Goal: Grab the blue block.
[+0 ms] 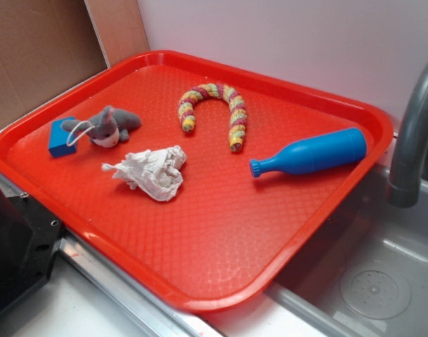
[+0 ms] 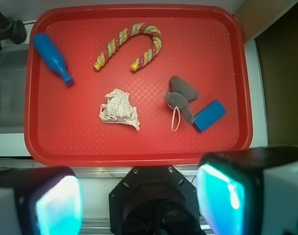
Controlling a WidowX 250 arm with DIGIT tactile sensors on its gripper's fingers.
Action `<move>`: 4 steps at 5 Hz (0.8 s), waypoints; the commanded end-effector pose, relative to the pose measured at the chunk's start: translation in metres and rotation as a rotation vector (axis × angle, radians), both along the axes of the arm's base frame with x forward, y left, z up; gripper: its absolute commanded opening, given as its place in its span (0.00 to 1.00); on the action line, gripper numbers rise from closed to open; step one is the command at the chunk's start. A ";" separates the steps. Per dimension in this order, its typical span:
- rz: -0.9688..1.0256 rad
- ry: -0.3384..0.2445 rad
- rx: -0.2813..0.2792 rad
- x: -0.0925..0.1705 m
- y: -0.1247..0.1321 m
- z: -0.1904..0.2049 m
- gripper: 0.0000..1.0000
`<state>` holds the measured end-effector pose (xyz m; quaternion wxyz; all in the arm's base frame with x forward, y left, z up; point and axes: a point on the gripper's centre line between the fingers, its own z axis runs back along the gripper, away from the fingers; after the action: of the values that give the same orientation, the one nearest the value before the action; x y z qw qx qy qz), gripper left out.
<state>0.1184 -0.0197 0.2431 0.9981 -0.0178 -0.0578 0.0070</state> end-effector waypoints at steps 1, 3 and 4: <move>0.000 0.000 0.000 0.000 0.000 0.000 1.00; 0.319 -0.009 -0.074 0.023 0.097 -0.101 1.00; 0.567 -0.054 -0.103 0.055 0.143 -0.138 1.00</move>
<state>0.1742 0.1151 0.0931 0.9537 -0.0628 -0.0592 0.2881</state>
